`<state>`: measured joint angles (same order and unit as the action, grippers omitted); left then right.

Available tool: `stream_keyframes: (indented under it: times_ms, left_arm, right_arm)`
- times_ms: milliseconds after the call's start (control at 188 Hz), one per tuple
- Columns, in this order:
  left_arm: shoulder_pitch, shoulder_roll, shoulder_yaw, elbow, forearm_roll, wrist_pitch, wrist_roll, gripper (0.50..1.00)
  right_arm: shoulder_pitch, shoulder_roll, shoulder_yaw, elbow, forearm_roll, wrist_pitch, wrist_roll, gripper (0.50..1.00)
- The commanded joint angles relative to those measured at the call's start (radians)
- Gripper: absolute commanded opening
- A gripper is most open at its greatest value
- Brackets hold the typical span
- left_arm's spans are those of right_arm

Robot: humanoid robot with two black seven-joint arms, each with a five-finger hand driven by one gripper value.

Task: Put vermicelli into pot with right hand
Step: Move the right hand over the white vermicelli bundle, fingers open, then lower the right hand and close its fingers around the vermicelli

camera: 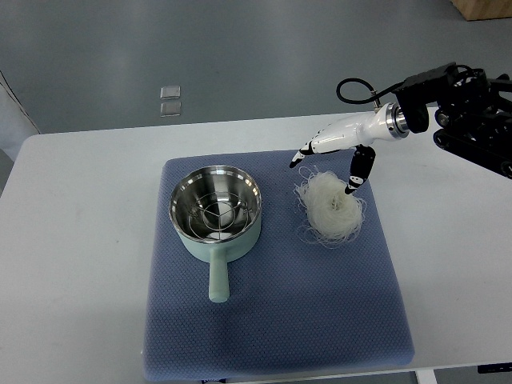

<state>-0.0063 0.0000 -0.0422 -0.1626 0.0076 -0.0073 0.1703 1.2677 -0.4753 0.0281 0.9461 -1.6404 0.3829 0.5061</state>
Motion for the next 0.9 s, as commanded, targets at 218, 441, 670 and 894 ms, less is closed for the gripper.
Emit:
stream_keyframes:
  times_ms: [218, 441, 670, 894]
  left_arm:
    - [0.000, 0.000, -0.001, 0.000, 0.000, 0.000, 0.000, 1.000]
    - [0.000, 0.000, -0.001, 0.000, 0.000, 0.001, 0.000, 1.000]
    - [0.000, 0.000, -0.001, 0.000, 0.000, 0.000, 0.000, 1.000]
    - [0.000, 0.000, -0.001, 0.000, 0.000, 0.001, 0.000, 1.000]
  right_arm:
    - [-0.057, -0.016, -0.040, 0.000, -0.010, -0.036, -0.001, 0.928]
    - [-0.084, -0.005, -0.040, -0.003, -0.024, -0.042, -0.011, 0.928]
    - [-0.114, -0.002, -0.040, -0.015, -0.036, -0.072, -0.012, 0.928]
    - [-0.119, 0.024, -0.039, -0.015, -0.035, -0.073, -0.011, 0.915]
